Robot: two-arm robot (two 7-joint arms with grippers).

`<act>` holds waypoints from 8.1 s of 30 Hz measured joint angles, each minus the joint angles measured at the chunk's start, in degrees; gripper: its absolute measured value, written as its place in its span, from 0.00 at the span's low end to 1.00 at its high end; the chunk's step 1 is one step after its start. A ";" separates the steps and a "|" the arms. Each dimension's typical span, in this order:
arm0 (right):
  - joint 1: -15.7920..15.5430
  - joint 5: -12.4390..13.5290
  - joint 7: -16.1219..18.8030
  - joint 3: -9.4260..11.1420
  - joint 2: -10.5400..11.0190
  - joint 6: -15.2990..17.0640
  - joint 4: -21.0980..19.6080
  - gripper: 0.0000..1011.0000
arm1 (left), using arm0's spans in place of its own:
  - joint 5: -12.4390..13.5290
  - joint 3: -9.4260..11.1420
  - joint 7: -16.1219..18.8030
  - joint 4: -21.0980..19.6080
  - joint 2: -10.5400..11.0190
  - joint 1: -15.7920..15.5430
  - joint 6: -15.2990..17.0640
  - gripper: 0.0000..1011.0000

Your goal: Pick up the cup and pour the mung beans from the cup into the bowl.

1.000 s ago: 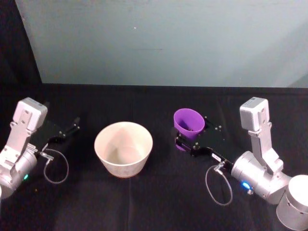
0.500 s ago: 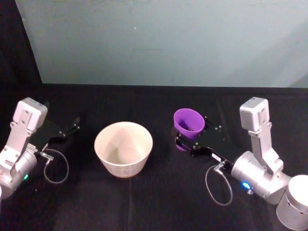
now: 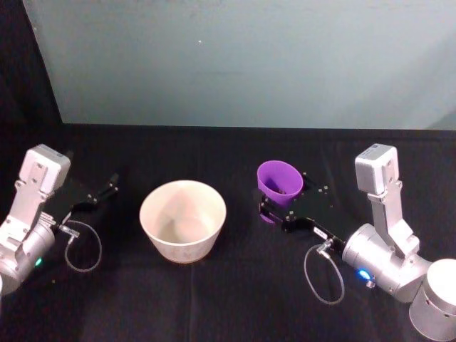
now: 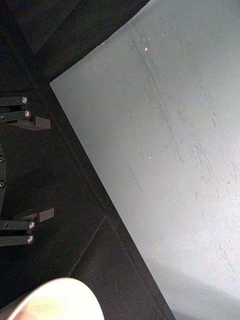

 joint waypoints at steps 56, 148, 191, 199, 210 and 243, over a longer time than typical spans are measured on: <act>0.05 -0.21 0.03 -0.03 0.00 -0.18 0.00 0.72 | 0.00 0.00 0.00 0.00 0.00 0.00 0.00 1.00; 13.28 -34.30 2.04 -13.07 0.29 11.70 -5.93 0.72 | 0.00 0.00 0.00 0.00 0.00 0.00 0.00 1.00; 18.56 -59.60 5.75 -21.47 -0.84 12.50 -5.00 0.72 | 0.00 0.00 0.00 0.00 0.00 0.00 0.00 1.00; 18.90 -62.62 6.54 -22.58 -0.84 12.49 -5.00 0.72 | 0.00 0.00 0.00 0.00 0.00 0.00 0.00 1.00; 19.20 -65.64 7.04 -23.62 -1.06 12.49 -4.81 0.72 | 0.00 0.00 0.00 0.00 0.00 0.00 0.00 1.00; 20.29 -73.13 7.57 -26.44 -1.04 11.88 -4.89 0.72 | 0.00 0.00 0.00 0.00 0.00 0.00 0.00 1.00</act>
